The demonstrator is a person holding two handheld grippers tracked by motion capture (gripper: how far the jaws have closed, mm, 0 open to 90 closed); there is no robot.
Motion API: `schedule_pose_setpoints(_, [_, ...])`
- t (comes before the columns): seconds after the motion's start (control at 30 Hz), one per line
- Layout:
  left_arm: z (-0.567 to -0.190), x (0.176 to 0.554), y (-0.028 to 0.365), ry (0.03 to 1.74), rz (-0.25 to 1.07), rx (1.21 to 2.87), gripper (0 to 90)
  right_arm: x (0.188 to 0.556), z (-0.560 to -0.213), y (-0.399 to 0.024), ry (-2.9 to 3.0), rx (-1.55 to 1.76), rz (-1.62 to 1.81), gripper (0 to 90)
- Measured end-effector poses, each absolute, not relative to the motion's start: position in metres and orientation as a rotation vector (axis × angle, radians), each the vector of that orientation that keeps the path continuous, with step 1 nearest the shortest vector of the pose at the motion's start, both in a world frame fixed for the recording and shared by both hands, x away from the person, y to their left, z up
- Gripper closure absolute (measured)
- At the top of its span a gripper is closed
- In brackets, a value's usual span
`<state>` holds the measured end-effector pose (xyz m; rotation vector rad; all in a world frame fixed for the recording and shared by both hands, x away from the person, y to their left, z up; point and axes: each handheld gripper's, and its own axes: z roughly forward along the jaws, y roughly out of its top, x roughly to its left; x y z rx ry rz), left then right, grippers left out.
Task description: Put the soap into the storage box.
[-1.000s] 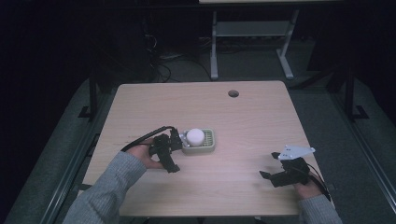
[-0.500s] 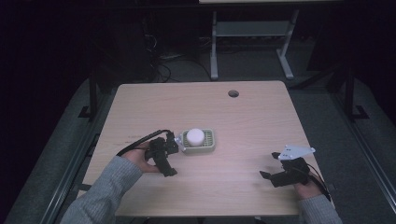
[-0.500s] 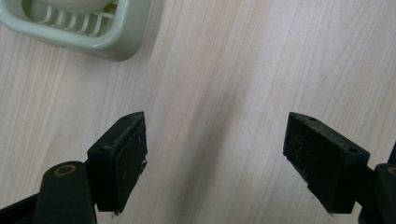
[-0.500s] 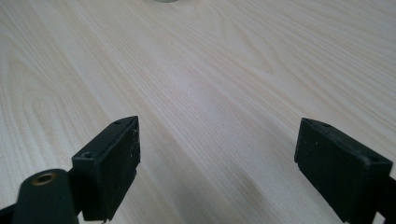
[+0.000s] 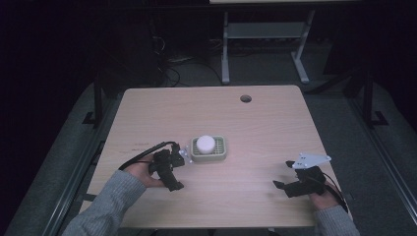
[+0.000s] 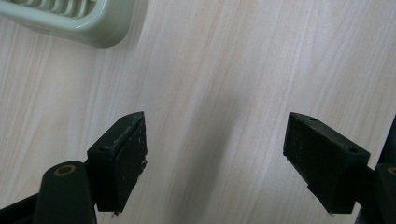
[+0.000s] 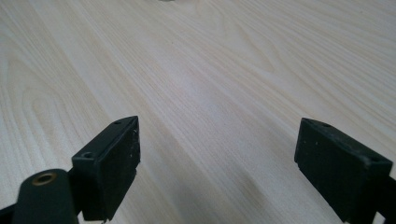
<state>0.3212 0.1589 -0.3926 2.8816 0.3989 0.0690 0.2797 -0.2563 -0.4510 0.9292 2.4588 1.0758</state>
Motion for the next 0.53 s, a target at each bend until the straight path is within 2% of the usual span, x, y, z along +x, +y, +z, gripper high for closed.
schedule_pose_setpoints(0.53, [-0.392, 0.307, 0.168, 0.414, 0.085, 2.854, 21.4, 0.279, -0.450, -0.256, 2.452, 0.928, 1.084, 13.6])
